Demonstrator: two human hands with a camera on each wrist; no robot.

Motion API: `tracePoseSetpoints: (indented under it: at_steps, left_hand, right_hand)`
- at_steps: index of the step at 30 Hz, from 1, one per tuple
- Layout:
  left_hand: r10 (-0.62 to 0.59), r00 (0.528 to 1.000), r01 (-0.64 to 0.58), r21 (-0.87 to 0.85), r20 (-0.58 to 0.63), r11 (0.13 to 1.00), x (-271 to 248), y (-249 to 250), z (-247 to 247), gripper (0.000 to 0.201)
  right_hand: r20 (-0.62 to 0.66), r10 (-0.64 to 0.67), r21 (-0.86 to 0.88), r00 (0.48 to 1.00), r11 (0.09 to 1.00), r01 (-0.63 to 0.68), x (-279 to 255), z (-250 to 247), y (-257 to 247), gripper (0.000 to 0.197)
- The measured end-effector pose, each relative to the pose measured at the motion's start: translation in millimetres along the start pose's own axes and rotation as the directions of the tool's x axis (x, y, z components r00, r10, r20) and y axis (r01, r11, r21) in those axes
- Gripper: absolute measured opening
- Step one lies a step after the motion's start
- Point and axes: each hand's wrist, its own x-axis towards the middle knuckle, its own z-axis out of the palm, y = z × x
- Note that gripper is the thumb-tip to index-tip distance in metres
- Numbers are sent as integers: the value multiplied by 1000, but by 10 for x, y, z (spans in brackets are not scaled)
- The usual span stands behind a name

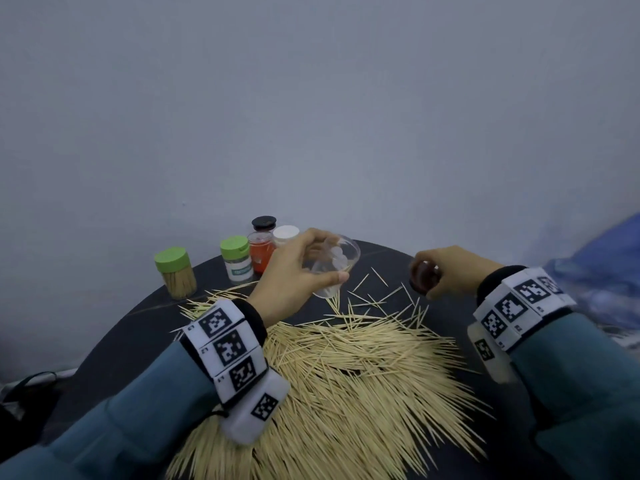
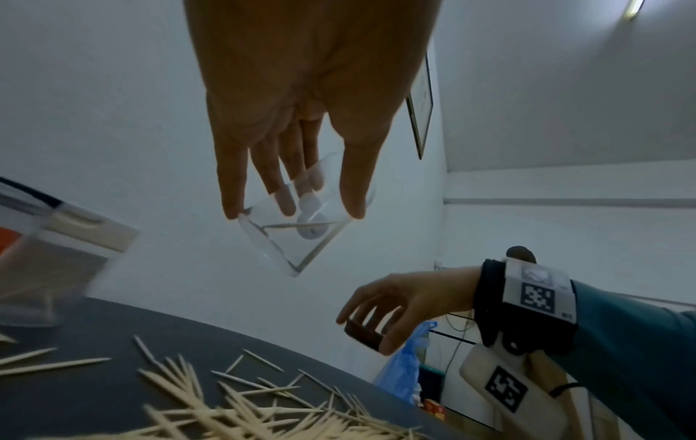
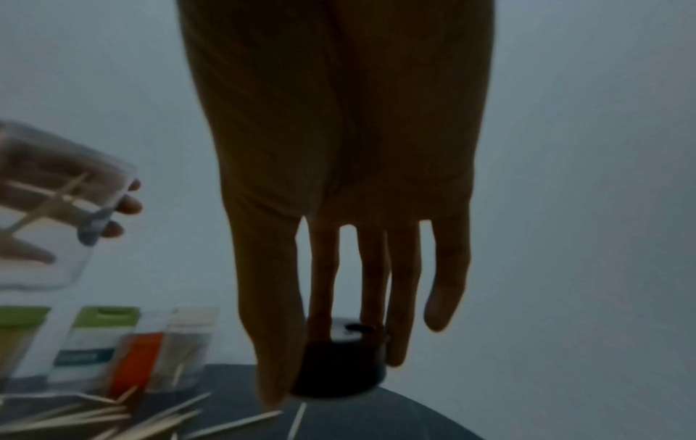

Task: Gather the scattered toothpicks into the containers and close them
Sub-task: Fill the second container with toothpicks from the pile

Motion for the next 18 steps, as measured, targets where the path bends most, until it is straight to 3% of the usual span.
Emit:
tracePoseSetpoints:
  at_steps: [4, 12, 16, 18]
  left_hand:
    - [9, 999, -9, -10, 51, 1000, 48, 96, 163, 48]
    - [0, 995, 2, -24, 101, 1000, 17, 162, 337, 48]
    - [-8, 991, 10, -14, 132, 1000, -4, 234, 396, 48]
    - [-7, 990, 9, -13, 142, 1000, -5, 263, 422, 50]
  right_hand:
    - [126, 89, -124, 988, 990, -73, -84, 78, 236, 56]
    - [172, 110, -136, 979, 987, -87, -213, 220, 311, 69]
    - [76, 28, -55, 997, 998, -24, -282, 179, 230, 46]
    - [122, 29, -35, 992, 999, -24, -354, 155, 151, 40]
